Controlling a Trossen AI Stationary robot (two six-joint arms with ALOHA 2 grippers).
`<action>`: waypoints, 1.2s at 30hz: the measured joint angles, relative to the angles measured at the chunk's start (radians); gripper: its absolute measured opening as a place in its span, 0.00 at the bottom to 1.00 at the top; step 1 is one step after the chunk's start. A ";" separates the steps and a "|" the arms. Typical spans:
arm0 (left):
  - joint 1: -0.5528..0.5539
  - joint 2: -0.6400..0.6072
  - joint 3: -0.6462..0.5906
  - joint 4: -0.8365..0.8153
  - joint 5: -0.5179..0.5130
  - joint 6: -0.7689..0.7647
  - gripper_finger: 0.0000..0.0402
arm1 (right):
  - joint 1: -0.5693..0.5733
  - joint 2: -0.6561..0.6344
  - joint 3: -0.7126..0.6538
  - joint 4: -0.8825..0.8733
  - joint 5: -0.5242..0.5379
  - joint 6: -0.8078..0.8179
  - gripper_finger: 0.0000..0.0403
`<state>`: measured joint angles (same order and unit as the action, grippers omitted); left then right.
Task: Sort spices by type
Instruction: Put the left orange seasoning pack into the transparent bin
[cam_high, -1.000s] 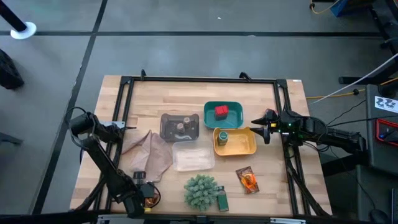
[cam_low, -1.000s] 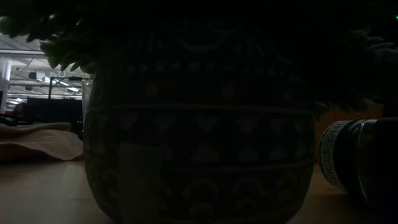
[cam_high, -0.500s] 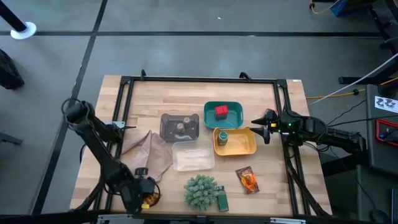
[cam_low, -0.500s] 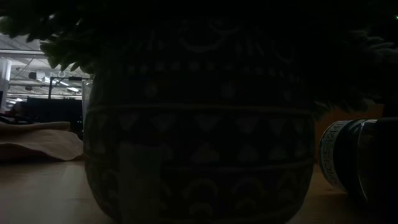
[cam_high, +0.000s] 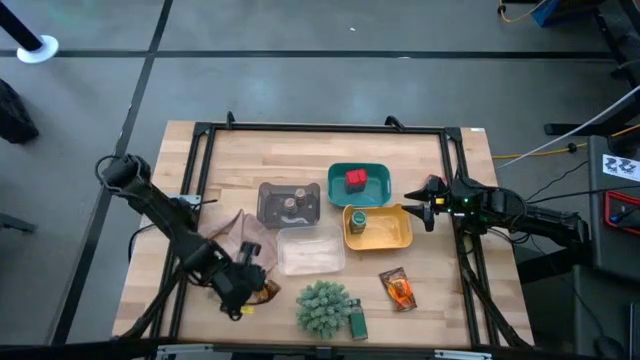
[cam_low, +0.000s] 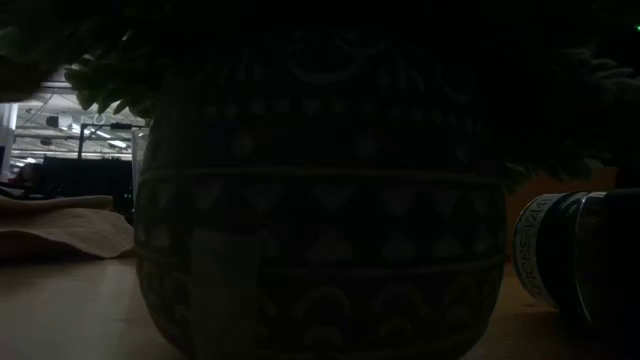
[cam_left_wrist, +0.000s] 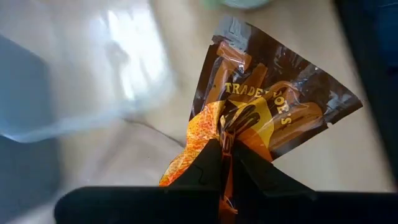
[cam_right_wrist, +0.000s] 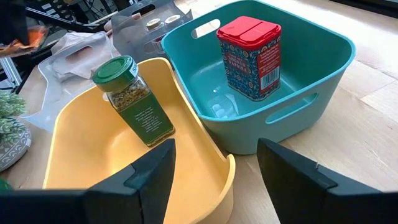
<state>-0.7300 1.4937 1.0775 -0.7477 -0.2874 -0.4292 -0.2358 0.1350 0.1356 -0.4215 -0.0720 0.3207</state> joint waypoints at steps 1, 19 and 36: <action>0.016 0.000 0.000 0.000 -0.017 0.038 0.03 | 0.000 0.000 0.000 0.000 0.000 0.000 0.56; 0.334 0.002 0.000 0.405 -0.097 0.390 0.01 | 0.000 0.000 0.000 0.000 0.000 0.000 0.56; 0.410 0.053 -0.306 1.224 -0.082 0.299 0.03 | 0.000 0.000 0.000 0.000 0.000 0.000 0.56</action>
<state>-0.3199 1.5469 0.7715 0.4761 -0.3698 -0.1298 -0.2356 0.1352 0.1356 -0.4213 -0.0719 0.3210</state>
